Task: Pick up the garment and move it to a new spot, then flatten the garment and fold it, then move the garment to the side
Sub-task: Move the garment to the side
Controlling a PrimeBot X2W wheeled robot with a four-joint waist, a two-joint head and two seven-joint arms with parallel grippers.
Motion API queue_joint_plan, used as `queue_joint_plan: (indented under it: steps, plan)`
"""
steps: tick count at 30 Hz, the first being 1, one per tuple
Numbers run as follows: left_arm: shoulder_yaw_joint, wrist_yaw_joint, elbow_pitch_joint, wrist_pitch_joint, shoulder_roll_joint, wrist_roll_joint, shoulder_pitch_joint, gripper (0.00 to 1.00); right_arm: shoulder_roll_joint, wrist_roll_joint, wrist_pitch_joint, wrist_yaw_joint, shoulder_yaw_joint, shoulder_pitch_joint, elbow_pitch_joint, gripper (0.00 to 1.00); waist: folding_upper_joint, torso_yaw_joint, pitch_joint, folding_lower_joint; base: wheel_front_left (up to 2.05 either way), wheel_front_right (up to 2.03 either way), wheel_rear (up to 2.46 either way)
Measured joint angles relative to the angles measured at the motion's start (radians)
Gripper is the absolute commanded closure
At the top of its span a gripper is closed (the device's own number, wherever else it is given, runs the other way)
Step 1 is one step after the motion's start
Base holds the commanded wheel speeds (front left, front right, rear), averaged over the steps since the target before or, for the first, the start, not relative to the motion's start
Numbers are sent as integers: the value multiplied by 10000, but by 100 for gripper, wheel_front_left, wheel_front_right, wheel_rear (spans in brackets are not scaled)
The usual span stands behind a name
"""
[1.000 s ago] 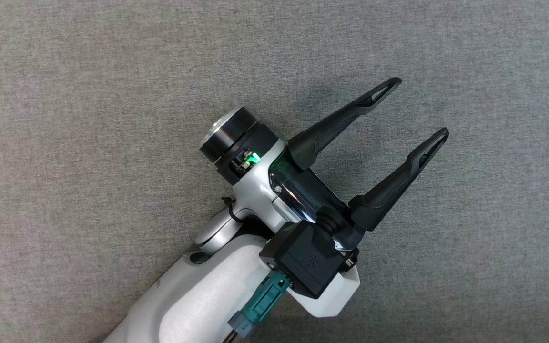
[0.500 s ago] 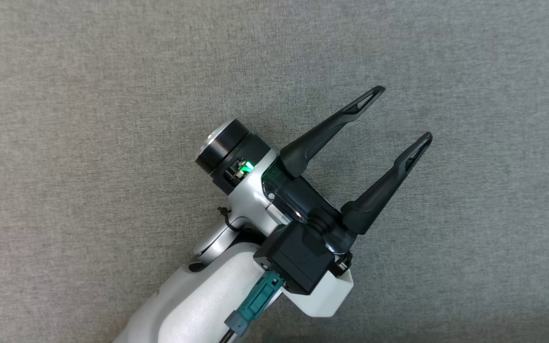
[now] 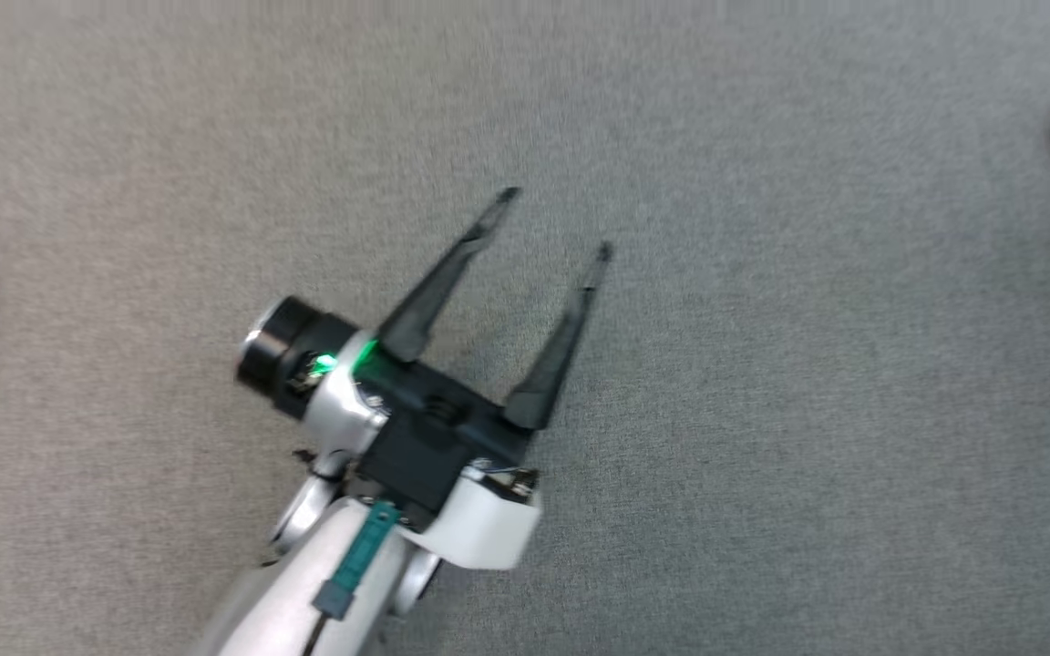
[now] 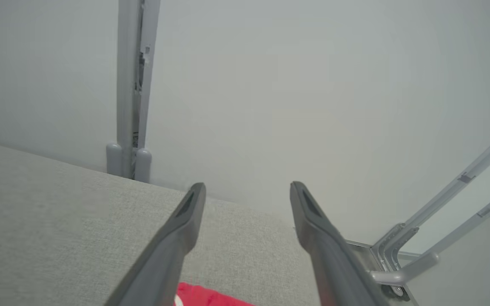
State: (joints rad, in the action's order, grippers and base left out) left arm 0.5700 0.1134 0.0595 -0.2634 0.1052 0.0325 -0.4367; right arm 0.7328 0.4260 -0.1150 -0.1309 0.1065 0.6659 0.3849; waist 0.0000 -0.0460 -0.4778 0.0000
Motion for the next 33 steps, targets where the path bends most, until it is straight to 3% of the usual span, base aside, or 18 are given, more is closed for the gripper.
queue_joint_plan:
  steps: [7, 11, 22, 29, 33]
  plan:
    - [-1331, 472, 138, 0, 307, 209, 1017, 0, -1419, 94, -520, 0, 842, -677, -838, 0, 0, 89, 1273, 0, 0, 0, 0]
    - [-2033, 516, 253, -2, 253, 384, 1661, 0, -2127, 44, -821, 0, 970, -1356, -1080, 0, 0, 224, 1855, 0, 0, 0, 0]
    - [-3450, 215, -163, 0, -251, 487, 3603, 0, -4698, -1258, -1361, 0, 508, -3817, -1302, 0, 0, 569, 3216, 0, 0, 0, 0]
    - [-3747, -25, -732, 2, -458, 454, 4098, 0, -5835, -2878, -1452, 2, -270, -4811, -1267, 0, 0, 651, 3631, 0, 0, 0, 0]
    - [-3806, -69, -884, 0, -504, 384, 4265, 0, -6270, -3202, -1467, 0, -357, -5164, -1515, 0, 0, 687, 3776, 0, 0, 0, 0]
